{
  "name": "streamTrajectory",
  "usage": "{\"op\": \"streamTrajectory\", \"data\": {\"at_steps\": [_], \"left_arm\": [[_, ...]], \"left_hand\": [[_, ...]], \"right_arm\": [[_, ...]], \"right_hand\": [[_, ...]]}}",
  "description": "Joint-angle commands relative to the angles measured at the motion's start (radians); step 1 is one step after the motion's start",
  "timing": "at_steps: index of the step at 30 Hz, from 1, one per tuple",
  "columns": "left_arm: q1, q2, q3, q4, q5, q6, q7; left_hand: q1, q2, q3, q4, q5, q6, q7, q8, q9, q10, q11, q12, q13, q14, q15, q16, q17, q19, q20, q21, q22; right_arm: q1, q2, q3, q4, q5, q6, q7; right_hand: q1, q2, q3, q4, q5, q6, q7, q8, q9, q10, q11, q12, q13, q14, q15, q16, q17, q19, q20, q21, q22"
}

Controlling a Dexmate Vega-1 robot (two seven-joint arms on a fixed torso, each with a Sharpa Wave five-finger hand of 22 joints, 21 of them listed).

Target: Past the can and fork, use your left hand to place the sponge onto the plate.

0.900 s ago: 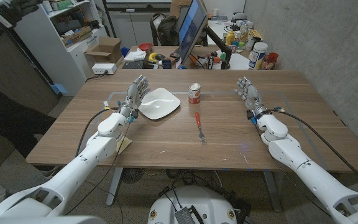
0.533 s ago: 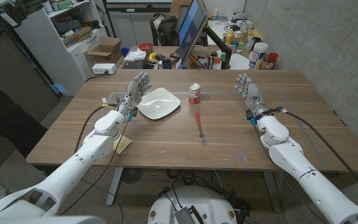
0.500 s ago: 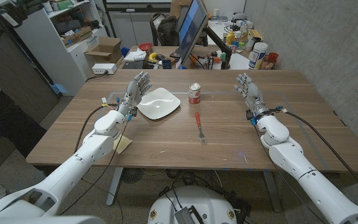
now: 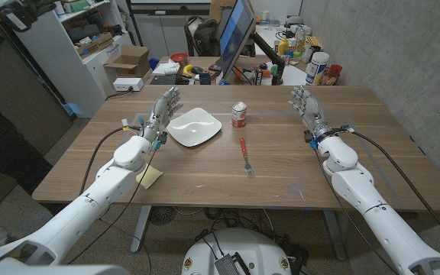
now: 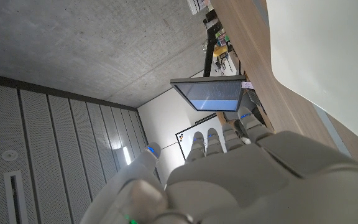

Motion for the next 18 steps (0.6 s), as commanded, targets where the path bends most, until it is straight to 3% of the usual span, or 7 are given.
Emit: {"op": "streamTrajectory", "data": {"at_steps": [1, 3, 9, 18], "left_arm": [[0.109, 0.109, -0.035, -0.183, 0.223, -0.007, 0.110], [0.127, 0.112, -0.047, -0.198, 0.211, -0.021, 0.095], [0.187, 0.169, -0.091, -0.281, 0.298, 0.024, 0.121], [0.296, 0.230, -0.191, -0.359, 0.316, 0.025, 0.100]], "left_hand": [[0.002, 0.080, 0.006, -0.004, 0.005, -0.003, 0.000, 0.000, 0.002, 0.002, 0.003, 0.006, 0.003, -0.001, 0.000, 0.003, 0.003, 0.001, 0.003, -0.004, 0.005], [0.005, 0.068, 0.003, -0.011, 0.003, -0.009, 0.003, -0.003, 0.001, 0.000, -0.002, 0.004, 0.003, -0.003, -0.005, 0.002, 0.002, 0.000, -0.001, -0.006, 0.005], [0.011, 0.047, -0.003, -0.024, -0.001, -0.024, 0.049, -0.007, 0.001, -0.007, 0.011, 0.001, 0.003, -0.012, 0.000, -0.002, 0.000, -0.002, -0.015, -0.012, 0.004], [0.017, 0.034, -0.007, -0.034, -0.003, -0.038, 0.062, -0.008, 0.001, -0.021, 0.020, -0.004, 0.003, -0.027, 0.004, -0.006, -0.001, -0.012, -0.042, -0.019, 0.004]], "right_arm": [[0.004, 0.035, 0.025, 0.015, -0.037, -0.005, 0.052], [0.004, 0.042, 0.028, 0.020, -0.035, -0.006, 0.055], [0.011, 0.049, 0.032, 0.031, -0.046, -0.013, 0.064], [0.024, 0.058, 0.044, 0.032, -0.056, -0.018, 0.061]], "right_hand": [[0.001, 0.052, 0.008, 0.003, 0.006, 0.010, -0.002, 0.006, 0.005, 0.009, -0.004, 0.006, 0.004, -0.001, -0.009, 0.003, 0.002, 0.007, -0.044, -0.001, 0.003], [0.001, 0.052, 0.008, 0.003, 0.006, 0.011, -0.002, 0.006, 0.005, 0.010, -0.005, 0.006, 0.004, 0.000, -0.010, 0.003, 0.002, 0.008, -0.045, -0.002, 0.003], [0.000, 0.053, 0.010, 0.003, 0.006, 0.011, -0.002, 0.006, 0.005, 0.012, -0.007, 0.007, 0.004, 0.002, -0.011, 0.003, 0.002, 0.009, -0.045, -0.003, 0.003], [0.000, 0.053, 0.012, 0.003, 0.006, 0.011, -0.002, 0.006, 0.005, 0.012, -0.007, 0.007, 0.004, 0.002, -0.012, 0.003, 0.002, 0.010, -0.046, -0.006, 0.003]]}}
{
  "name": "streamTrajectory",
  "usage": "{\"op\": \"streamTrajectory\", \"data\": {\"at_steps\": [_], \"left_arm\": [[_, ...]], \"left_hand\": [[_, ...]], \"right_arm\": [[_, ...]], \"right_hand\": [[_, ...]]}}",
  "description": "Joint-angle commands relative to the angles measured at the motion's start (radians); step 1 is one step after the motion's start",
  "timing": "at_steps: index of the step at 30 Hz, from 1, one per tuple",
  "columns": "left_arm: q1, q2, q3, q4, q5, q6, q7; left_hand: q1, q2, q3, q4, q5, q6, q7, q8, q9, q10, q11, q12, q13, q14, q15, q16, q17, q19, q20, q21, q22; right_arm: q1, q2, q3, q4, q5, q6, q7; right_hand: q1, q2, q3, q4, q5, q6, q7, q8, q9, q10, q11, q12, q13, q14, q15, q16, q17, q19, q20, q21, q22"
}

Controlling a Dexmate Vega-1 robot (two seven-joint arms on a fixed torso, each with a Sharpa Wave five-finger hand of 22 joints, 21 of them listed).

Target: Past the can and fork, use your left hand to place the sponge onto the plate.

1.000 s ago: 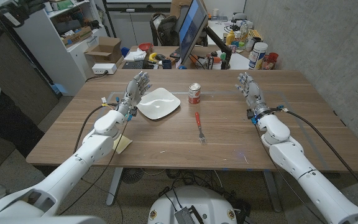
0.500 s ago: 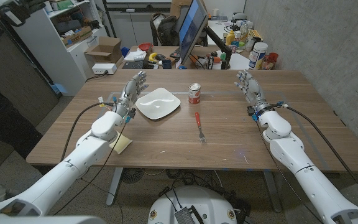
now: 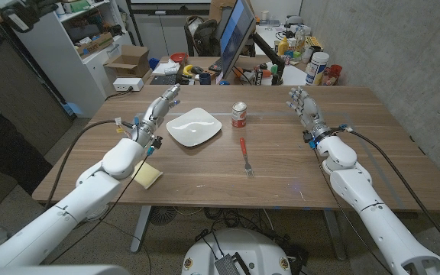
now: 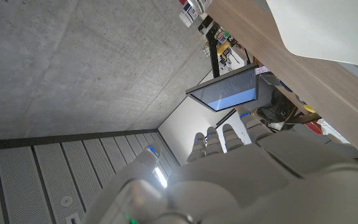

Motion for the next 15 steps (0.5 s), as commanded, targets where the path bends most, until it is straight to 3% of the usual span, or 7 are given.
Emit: {"op": "streamTrajectory", "data": {"at_steps": [1, 6, 10, 11, 15], "left_arm": [[0.176, 0.120, -0.141, -0.166, 0.085, 0.028, 0.005], [0.258, 0.161, -0.223, -0.236, 0.137, 0.065, 0.005], [0.292, 0.189, -0.274, -0.253, 0.125, 0.056, -0.063], [0.305, 0.210, -0.292, -0.265, 0.138, 0.066, -0.084], [0.364, 0.221, -0.356, -0.326, 0.217, 0.124, -0.089]], "left_hand": [[0.015, 0.026, 0.001, -0.013, -0.004, -0.007, 0.012, -0.003, 0.001, -0.006, 0.005, -0.004, 0.003, -0.016, 0.000, -0.002, 0.002, -0.011, -0.019, -0.006, 0.003], [0.049, 0.023, 0.013, -0.052, -0.016, -0.036, 0.013, -0.004, 0.001, -0.037, 0.002, -0.009, 0.004, -0.047, 0.002, -0.006, -0.001, -0.074, -0.038, -0.037, 0.001], [0.061, 0.015, 0.014, -0.070, -0.021, -0.057, 0.011, -0.007, 0.001, -0.056, 0.000, -0.012, 0.004, -0.068, -0.002, -0.008, -0.001, -0.087, -0.042, -0.043, 0.001], [0.065, 0.012, 0.014, -0.075, -0.023, -0.064, 0.011, -0.007, 0.001, -0.064, 0.000, -0.013, 0.004, -0.076, -0.003, -0.009, -0.001, -0.088, -0.042, -0.043, 0.001], [0.086, 0.006, 0.018, -0.102, -0.027, -0.098, 0.011, -0.008, 0.001, -0.097, -0.005, -0.016, 0.004, -0.102, 0.000, -0.008, -0.001, -0.095, -0.044, -0.046, 0.000]], "right_arm": [[0.018, 0.011, 0.011, 0.009, -0.023, -0.017, 0.014], [0.034, 0.019, 0.013, 0.019, -0.030, -0.027, 0.009], [0.047, 0.024, 0.008, 0.032, -0.036, -0.023, 0.017], [0.050, 0.025, 0.007, 0.036, -0.040, -0.022, 0.017], [0.059, 0.032, 0.008, 0.048, -0.042, -0.018, 0.018]], "right_hand": [[-0.001, 0.053, 0.008, -0.001, 0.006, 0.007, 0.002, 0.006, 0.005, 0.006, -0.002, 0.006, 0.004, 0.001, -0.012, 0.003, 0.002, 0.010, -0.046, -0.002, 0.004], [-0.001, 0.053, 0.009, -0.001, 0.006, 0.006, 0.002, 0.006, 0.005, 0.006, 0.000, 0.006, 0.004, 0.002, -0.012, 0.003, 0.002, 0.011, -0.045, -0.004, 0.004], [-0.002, 0.052, 0.009, -0.002, 0.006, 0.006, 0.002, 0.005, 0.005, 0.007, 0.002, 0.006, 0.004, 0.001, -0.011, 0.002, 0.002, 0.011, -0.045, -0.005, 0.004], [-0.002, 0.051, 0.009, -0.002, 0.006, 0.006, 0.002, 0.005, 0.005, 0.006, 0.002, 0.006, 0.004, 0.001, -0.011, 0.002, 0.002, 0.011, -0.045, -0.005, 0.004], [-0.002, 0.050, 0.010, -0.002, 0.006, 0.005, 0.003, 0.005, 0.005, 0.006, 0.001, 0.006, 0.004, 0.001, -0.011, 0.002, 0.002, 0.012, -0.045, -0.006, 0.004]]}}
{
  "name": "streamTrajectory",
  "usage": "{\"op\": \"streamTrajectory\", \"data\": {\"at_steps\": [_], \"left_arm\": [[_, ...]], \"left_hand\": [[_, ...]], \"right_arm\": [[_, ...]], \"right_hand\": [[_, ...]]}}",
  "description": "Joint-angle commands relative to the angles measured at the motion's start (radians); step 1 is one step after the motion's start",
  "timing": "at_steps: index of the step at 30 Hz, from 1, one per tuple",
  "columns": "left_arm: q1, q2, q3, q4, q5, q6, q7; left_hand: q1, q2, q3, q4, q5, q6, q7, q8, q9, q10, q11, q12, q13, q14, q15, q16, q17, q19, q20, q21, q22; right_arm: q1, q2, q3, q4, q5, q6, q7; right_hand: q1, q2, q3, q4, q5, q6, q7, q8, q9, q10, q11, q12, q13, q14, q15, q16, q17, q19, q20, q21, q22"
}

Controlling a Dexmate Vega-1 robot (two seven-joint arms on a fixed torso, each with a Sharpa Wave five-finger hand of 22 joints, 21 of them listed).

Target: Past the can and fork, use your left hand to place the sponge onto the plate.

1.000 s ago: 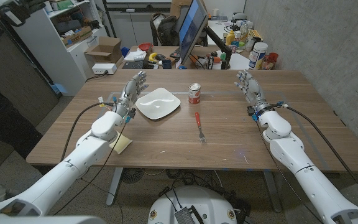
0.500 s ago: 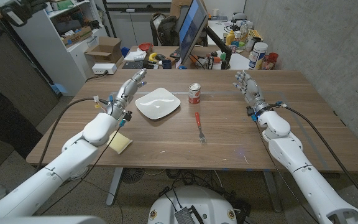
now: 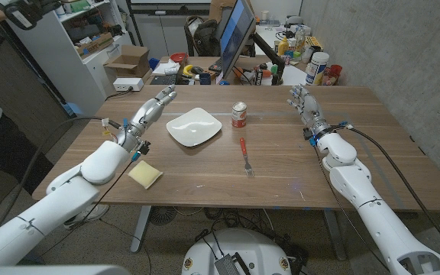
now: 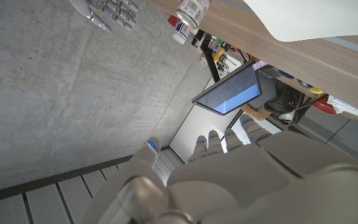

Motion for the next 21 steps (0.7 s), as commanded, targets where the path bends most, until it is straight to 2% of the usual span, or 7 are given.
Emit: {"op": "streamTrajectory", "data": {"at_steps": [1, 4, 6, 12, 14, 18, 21], "left_arm": [[0.178, 0.088, -0.197, -0.158, 0.127, 0.095, -0.081], [0.215, 0.057, -0.232, -0.182, 0.198, 0.097, -0.066], [0.250, 0.036, -0.261, -0.214, 0.270, 0.118, -0.051], [0.304, -0.002, -0.339, -0.274, 0.318, 0.143, -0.153], [0.341, -0.039, -0.362, -0.296, 0.392, 0.130, -0.135], [0.381, -0.086, -0.396, -0.356, 0.540, 0.178, -0.146], [0.405, -0.118, -0.429, -0.390, 0.583, 0.194, -0.194]], "left_hand": [[0.027, -0.001, 0.005, -0.026, -0.004, -0.033, 0.001, 0.000, 0.002, -0.036, -0.004, -0.005, 0.004, -0.033, 0.003, -0.001, 0.002, -0.013, -0.002, -0.002, 0.003], [0.032, -0.002, 0.006, -0.033, -0.005, -0.040, 0.001, 0.000, 0.002, -0.046, -0.002, -0.005, 0.005, -0.044, 0.005, -0.002, 0.002, -0.020, -0.001, -0.004, 0.003], [0.038, -0.005, 0.006, -0.042, -0.006, -0.050, 0.001, 0.001, 0.002, -0.054, -0.005, -0.003, 0.005, -0.058, 0.006, -0.002, 0.002, -0.037, 0.009, -0.009, 0.004], [0.045, -0.021, -0.001, -0.061, -0.009, -0.074, -0.002, 0.001, 0.002, -0.074, -0.006, -0.002, 0.005, -0.092, 0.004, -0.002, 0.003, -0.067, 0.017, -0.015, 0.005], [0.047, -0.028, -0.005, -0.069, -0.009, -0.090, -0.001, 0.000, 0.002, -0.092, -0.004, -0.004, 0.006, -0.108, 0.007, -0.001, 0.003, -0.081, 0.025, -0.016, 0.006], [0.048, -0.032, -0.008, -0.074, -0.009, -0.096, -0.001, 0.001, 0.002, -0.101, -0.008, -0.003, 0.006, -0.115, 0.009, 0.000, 0.003, -0.089, 0.035, -0.016, 0.006], [0.048, -0.039, -0.014, -0.082, -0.009, -0.108, -0.017, 0.003, 0.003, -0.126, -0.020, -0.005, 0.006, -0.129, 0.014, 0.003, 0.004, -0.104, 0.065, -0.016, 0.008]], "right_arm": [[0.033, 0.018, -0.001, 0.031, -0.017, -0.003, 0.007], [0.039, 0.027, 0.000, 0.045, -0.015, 0.010, 0.009], [0.044, 0.027, -0.001, 0.051, -0.017, 0.005, 0.013], [0.061, 0.033, 0.002, 0.066, -0.018, 0.020, 0.020], [0.065, 0.039, 0.004, 0.077, -0.013, 0.031, 0.027], [0.070, 0.046, 0.003, 0.092, -0.014, 0.033, 0.027], [0.075, 0.049, 0.004, 0.102, -0.011, 0.036, 0.034]], "right_hand": [[-0.002, 0.050, 0.007, 0.001, 0.007, 0.005, 0.003, 0.005, 0.005, 0.006, 0.002, 0.006, 0.004, 0.001, -0.011, 0.002, 0.002, 0.012, -0.045, -0.003, 0.004], [-0.003, 0.050, 0.007, 0.001, 0.007, 0.006, 0.002, 0.005, 0.005, 0.006, 0.000, 0.006, 0.004, 0.003, -0.012, 0.003, 0.002, 0.012, -0.045, -0.003, 0.004], [-0.003, 0.048, 0.007, 0.000, 0.007, 0.005, 0.003, 0.005, 0.005, 0.007, 0.000, 0.006, 0.004, 0.003, -0.012, 0.003, 0.001, 0.013, -0.044, -0.004, 0.004], [-0.003, 0.047, 0.008, -0.001, 0.007, 0.005, 0.004, 0.005, 0.005, 0.007, 0.001, 0.006, 0.004, 0.004, -0.013, 0.002, 0.001, 0.014, -0.045, -0.006, 0.004], [-0.003, 0.046, 0.008, -0.001, 0.007, 0.005, 0.004, 0.005, 0.005, 0.007, 0.000, 0.006, 0.004, 0.004, -0.013, 0.002, 0.001, 0.014, -0.044, -0.006, 0.004], [-0.004, 0.046, 0.008, -0.001, 0.007, 0.006, 0.003, 0.005, 0.005, 0.008, 0.000, 0.006, 0.004, 0.004, -0.013, 0.002, 0.001, 0.014, -0.044, -0.007, 0.004], [-0.004, 0.045, 0.009, -0.001, 0.007, 0.006, 0.003, 0.005, 0.005, 0.008, 0.000, 0.006, 0.004, 0.005, -0.013, 0.002, 0.001, 0.014, -0.044, -0.008, 0.004]]}}
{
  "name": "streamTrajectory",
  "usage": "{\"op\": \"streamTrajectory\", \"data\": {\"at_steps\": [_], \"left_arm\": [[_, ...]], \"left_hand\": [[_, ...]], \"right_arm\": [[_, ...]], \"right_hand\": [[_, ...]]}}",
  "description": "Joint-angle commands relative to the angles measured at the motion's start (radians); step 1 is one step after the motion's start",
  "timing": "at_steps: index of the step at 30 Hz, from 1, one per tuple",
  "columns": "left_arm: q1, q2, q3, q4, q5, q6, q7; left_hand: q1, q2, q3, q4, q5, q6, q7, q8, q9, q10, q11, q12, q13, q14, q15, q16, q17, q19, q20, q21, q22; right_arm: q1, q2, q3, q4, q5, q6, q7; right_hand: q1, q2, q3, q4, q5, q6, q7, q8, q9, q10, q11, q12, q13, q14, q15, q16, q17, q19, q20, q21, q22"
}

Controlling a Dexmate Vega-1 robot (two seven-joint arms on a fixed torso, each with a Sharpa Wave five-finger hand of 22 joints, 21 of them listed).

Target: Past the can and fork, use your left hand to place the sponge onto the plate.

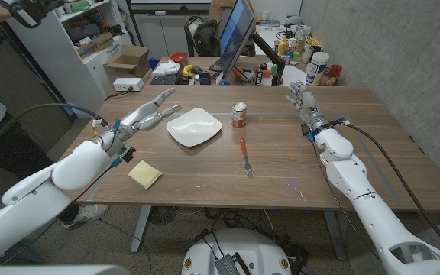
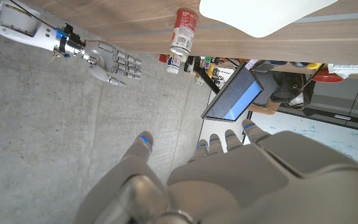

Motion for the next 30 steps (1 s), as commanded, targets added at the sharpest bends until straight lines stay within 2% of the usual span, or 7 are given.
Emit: {"op": "streamTrajectory", "data": {"at_steps": [1, 4, 7, 13, 19, 23, 30], "left_arm": [[0.166, -0.137, -0.127, -0.194, 0.426, 0.128, -0.029], [0.183, -0.177, -0.131, -0.224, 0.529, 0.145, -0.030], [0.200, -0.201, -0.175, -0.241, 0.514, 0.123, -0.105], [0.249, -0.307, -0.197, -0.287, 0.676, 0.154, -0.122], [0.232, -0.340, -0.204, -0.300, 0.694, 0.155, -0.212], [0.227, -0.382, -0.195, -0.298, 0.741, 0.154, -0.185], [0.169, -0.395, -0.195, -0.254, 0.696, 0.151, -0.217]], "left_hand": [[0.001, -0.014, -0.002, -0.015, -0.002, -0.066, -0.025, 0.002, 0.003, -0.086, -0.017, -0.004, 0.006, -0.128, 0.008, 0.003, 0.004, -0.019, 0.033, 0.000, 0.005], [0.002, -0.014, -0.003, -0.019, -0.001, -0.075, -0.037, 0.002, 0.003, -0.092, -0.024, -0.002, 0.006, -0.127, -0.005, 0.007, 0.004, -0.015, 0.044, 0.005, 0.006], [0.002, -0.014, -0.004, -0.020, -0.001, -0.075, -0.037, 0.003, 0.003, -0.093, -0.026, -0.001, 0.006, -0.124, -0.006, 0.009, 0.004, -0.010, 0.045, 0.007, 0.006], [0.001, -0.018, -0.009, -0.025, 0.000, -0.105, -0.036, -0.001, 0.003, -0.122, -0.021, -0.004, 0.006, -0.140, -0.004, 0.006, 0.005, -0.022, 0.043, 0.007, 0.007], [-0.002, -0.027, -0.016, -0.029, 0.000, -0.116, -0.030, 0.000, 0.004, -0.137, -0.014, -0.004, 0.007, -0.146, 0.007, 0.008, 0.006, -0.024, 0.055, 0.008, 0.007], [-0.018, -0.060, -0.043, -0.036, 0.004, -0.135, -0.034, 0.006, 0.004, -0.146, -0.007, 0.007, 0.007, -0.118, 0.018, 0.023, 0.010, 0.012, 0.101, 0.026, 0.010], [-0.022, -0.068, -0.050, -0.038, 0.007, -0.129, -0.048, 0.011, 0.004, -0.133, -0.008, 0.014, 0.007, -0.094, 0.012, 0.029, 0.010, 0.015, 0.104, 0.027, 0.011]], "right_arm": [[0.026, 0.017, 0.001, 0.043, -0.003, 0.021, 0.015], [0.030, 0.020, 0.002, 0.048, -0.003, 0.021, 0.014], [0.038, 0.024, 0.001, 0.058, -0.002, 0.023, 0.020], [0.050, 0.032, -0.001, 0.077, -0.004, 0.023, 0.024], [0.075, 0.039, -0.018, 0.104, -0.017, 0.025, 0.041], [0.084, 0.048, -0.022, 0.117, -0.022, 0.030, 0.045], [0.092, 0.051, -0.024, 0.120, -0.031, 0.028, 0.043]], "right_hand": [[-0.004, 0.045, 0.009, -0.002, 0.007, 0.006, 0.003, 0.006, 0.005, 0.008, 0.002, 0.006, 0.004, -0.001, -0.009, 0.002, 0.003, 0.009, -0.039, -0.002, 0.004], [-0.004, 0.045, 0.009, -0.002, 0.007, 0.006, 0.004, 0.006, 0.005, 0.009, 0.000, 0.006, 0.004, 0.000, -0.008, 0.002, 0.003, 0.010, -0.040, -0.003, 0.004], [-0.004, 0.044, 0.010, -0.002, 0.007, 0.006, 0.004, 0.006, 0.005, 0.009, 0.001, 0.006, 0.004, 0.000, -0.007, 0.002, 0.003, 0.010, -0.040, -0.004, 0.004], [-0.004, 0.044, 0.011, -0.003, 0.007, 0.006, 0.005, 0.006, 0.005, 0.010, 0.001, 0.007, 0.004, 0.000, -0.008, 0.002, 0.002, 0.011, -0.041, -0.005, 0.004], [-0.005, 0.044, 0.012, -0.003, 0.007, 0.007, 0.005, 0.006, 0.005, 0.009, 0.001, 0.006, 0.004, 0.001, -0.008, 0.001, 0.002, 0.012, -0.041, -0.007, 0.004], [-0.005, 0.043, 0.012, -0.003, 0.007, 0.007, 0.005, 0.006, 0.005, 0.009, 0.001, 0.006, 0.004, 0.001, -0.008, 0.001, 0.002, 0.013, -0.041, -0.008, 0.004], [-0.005, 0.042, 0.012, -0.004, 0.007, 0.006, 0.006, 0.005, 0.005, 0.009, 0.002, 0.006, 0.004, 0.001, -0.007, 0.001, 0.002, 0.013, -0.041, -0.009, 0.004]]}}
